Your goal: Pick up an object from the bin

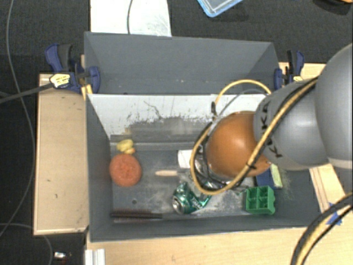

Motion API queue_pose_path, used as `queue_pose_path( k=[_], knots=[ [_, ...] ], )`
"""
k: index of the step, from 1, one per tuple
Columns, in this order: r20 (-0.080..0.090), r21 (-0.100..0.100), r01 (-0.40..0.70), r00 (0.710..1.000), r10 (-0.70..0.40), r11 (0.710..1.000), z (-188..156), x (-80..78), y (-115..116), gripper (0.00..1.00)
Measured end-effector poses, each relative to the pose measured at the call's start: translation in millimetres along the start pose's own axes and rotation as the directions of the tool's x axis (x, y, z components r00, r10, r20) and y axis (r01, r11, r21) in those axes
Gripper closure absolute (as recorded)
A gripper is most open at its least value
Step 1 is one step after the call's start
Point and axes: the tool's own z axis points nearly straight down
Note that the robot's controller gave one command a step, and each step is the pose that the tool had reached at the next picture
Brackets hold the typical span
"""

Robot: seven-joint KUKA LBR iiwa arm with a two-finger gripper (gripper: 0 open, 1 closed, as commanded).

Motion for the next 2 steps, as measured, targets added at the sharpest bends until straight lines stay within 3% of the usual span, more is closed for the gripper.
queue_pose_path(
  k=[1, 2],
  knots=[
    [0.007, 0.003, 0.043, 0.999, -0.043, 0.999, 0.0, -2.1, 1.8, 1.0],
    [-0.015, -0.01, -0.236, 0.972, 0.236, 0.972, -54.5, 2.7, 2.5, 1.0]
  ],
)
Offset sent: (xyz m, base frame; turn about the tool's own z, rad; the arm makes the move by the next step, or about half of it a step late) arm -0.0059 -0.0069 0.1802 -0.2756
